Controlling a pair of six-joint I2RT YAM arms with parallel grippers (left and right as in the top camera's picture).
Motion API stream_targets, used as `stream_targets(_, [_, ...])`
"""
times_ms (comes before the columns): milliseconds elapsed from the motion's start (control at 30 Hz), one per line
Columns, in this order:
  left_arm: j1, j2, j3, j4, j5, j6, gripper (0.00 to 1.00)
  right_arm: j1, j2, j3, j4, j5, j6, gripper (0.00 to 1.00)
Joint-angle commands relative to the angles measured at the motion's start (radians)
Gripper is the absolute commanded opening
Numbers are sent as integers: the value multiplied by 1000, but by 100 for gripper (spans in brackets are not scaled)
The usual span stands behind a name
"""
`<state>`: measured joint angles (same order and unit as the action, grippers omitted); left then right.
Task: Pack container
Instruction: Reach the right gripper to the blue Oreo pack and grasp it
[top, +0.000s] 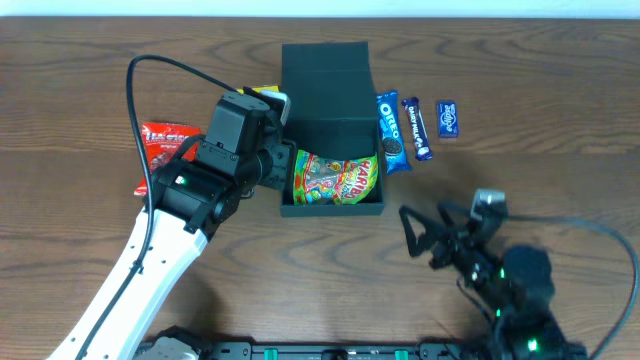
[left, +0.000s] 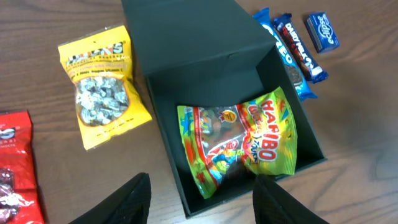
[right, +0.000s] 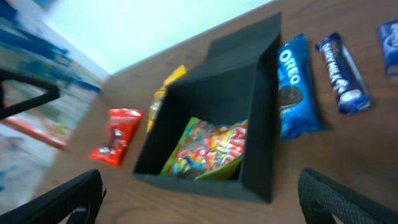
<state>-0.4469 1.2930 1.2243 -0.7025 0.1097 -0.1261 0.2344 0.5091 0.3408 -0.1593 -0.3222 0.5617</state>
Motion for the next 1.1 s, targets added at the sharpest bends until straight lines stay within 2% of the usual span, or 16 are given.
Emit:
stream_targets(0, [2,-12,9,-8,10,18,54,-13,189,136,-6,12,-164,99])
stream_targets(233, [2,-12,9,-22,11,18,55,-13,639,447,-140,131,-388,99])
stream_targets(467, [2,-12,9,-35,10,18,55,-13,988,716,-257,252,-509,98])
stream_targets(633, [2,-12,9,-34,10,18,55,-10,1148,814,-278,272,-581,92])
stream_targets(700, [2,-12,9,-34,10,18,55,-11,1196,825,-266,274,-607,86])
stream_targets(1067, [2,-12,9,-29,10,18,56,12,1329,825,-241,265,-622,82])
